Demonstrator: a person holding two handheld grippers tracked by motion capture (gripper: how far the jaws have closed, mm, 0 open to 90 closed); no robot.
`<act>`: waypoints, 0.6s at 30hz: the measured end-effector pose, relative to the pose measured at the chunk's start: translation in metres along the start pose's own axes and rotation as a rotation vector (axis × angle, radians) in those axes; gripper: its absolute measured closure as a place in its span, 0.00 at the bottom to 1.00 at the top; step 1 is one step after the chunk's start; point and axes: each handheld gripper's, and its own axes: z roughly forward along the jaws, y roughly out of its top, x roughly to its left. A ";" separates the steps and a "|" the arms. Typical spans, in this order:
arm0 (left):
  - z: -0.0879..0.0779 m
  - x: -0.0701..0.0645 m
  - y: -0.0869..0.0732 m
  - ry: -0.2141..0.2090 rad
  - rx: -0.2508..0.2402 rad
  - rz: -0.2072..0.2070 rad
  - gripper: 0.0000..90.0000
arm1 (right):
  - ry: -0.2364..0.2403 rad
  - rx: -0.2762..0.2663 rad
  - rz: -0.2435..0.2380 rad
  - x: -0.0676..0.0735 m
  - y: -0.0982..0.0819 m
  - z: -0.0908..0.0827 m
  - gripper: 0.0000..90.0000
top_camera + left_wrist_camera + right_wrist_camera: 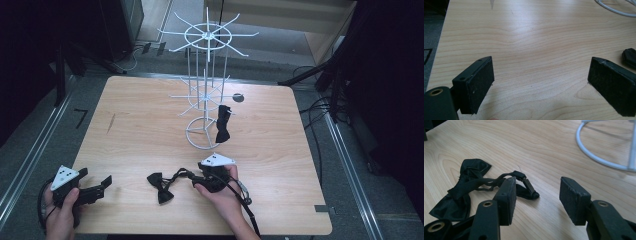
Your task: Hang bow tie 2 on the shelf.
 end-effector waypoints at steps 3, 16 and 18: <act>0.000 0.000 0.000 -0.001 0.004 0.002 0.08 | -0.001 0.020 -0.007 0.002 -0.001 0.010 0.53; 0.000 0.000 0.000 -0.002 0.001 0.004 0.08 | 0.042 0.060 -0.023 0.003 -0.004 0.019 0.94; 0.000 0.000 0.000 -0.002 0.002 0.003 0.08 | 0.048 0.063 -0.032 0.003 -0.005 0.018 0.99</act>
